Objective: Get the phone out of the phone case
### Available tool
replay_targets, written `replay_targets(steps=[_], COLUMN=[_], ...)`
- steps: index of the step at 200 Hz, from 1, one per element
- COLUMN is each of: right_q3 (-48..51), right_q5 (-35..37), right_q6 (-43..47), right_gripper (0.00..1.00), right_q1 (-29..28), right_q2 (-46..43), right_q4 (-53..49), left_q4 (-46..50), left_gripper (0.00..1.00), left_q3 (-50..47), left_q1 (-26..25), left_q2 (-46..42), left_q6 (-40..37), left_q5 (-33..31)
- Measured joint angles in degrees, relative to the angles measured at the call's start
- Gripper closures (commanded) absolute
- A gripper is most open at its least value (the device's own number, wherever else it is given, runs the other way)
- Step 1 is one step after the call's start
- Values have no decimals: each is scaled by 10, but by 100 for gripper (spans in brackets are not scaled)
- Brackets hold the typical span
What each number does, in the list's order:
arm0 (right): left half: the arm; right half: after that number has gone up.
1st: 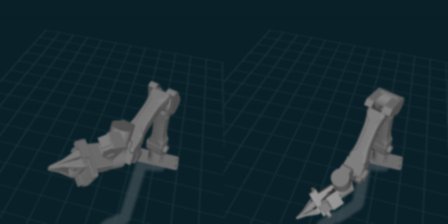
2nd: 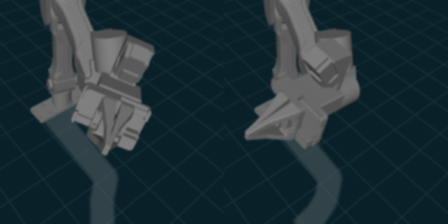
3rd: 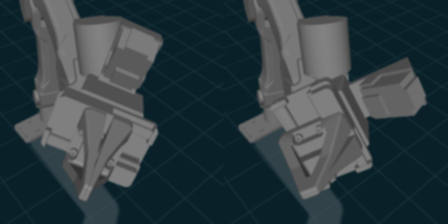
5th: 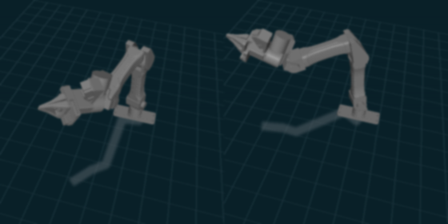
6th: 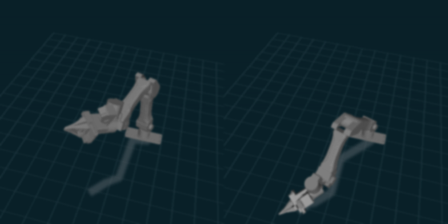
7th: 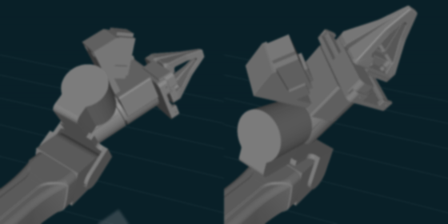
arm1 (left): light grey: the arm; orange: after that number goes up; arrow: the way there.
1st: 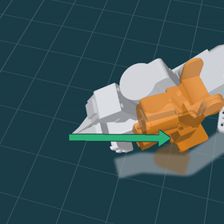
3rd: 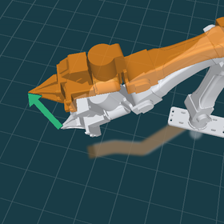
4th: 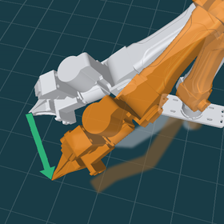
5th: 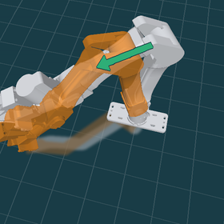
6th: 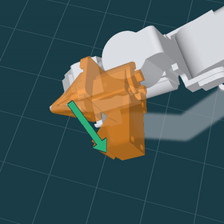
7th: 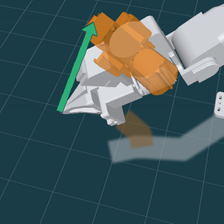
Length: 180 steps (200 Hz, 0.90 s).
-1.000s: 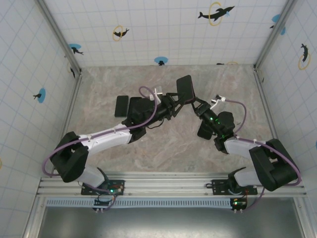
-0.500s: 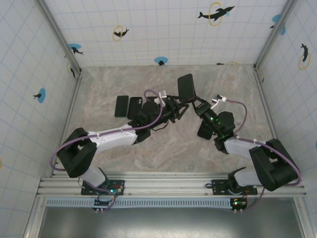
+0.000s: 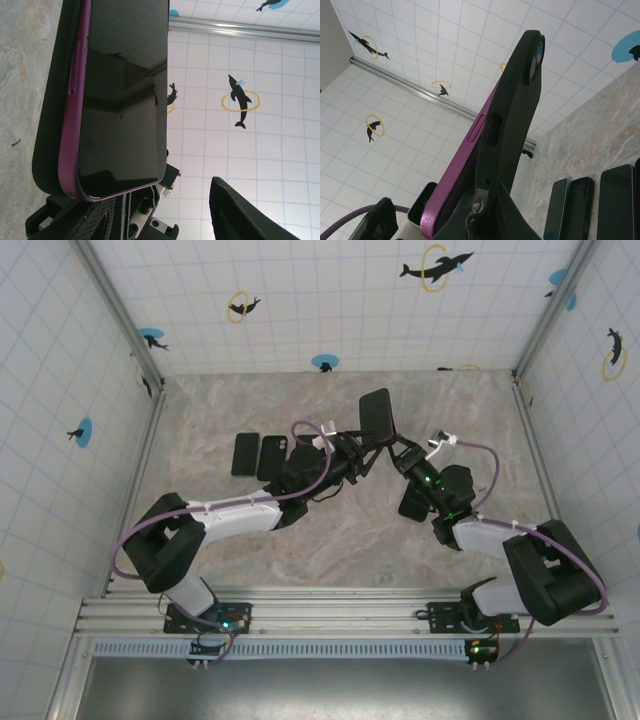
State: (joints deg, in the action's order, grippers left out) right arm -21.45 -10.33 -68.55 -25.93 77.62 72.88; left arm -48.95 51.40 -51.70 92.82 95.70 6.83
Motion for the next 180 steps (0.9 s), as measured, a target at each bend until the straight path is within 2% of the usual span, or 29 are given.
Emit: replay_targets(steps=[45,100,180], right_q3=[1,20,21], right_q5=[8,17,35], right_q6=[-2,-3,-4], right_gripper=[100,99,99], right_q1=[-2,-9,-18], right_q2=[0,0,0], right_q4=[22,56,85], left_q4=[-19,-13,-8], left_gripper=[51,56,90], left_q3=[0,3,42], left_q1=[0,3,8], left_q2=[3,3,25], left_q6=[8,8,7], left_q5=[-10,-57,-55])
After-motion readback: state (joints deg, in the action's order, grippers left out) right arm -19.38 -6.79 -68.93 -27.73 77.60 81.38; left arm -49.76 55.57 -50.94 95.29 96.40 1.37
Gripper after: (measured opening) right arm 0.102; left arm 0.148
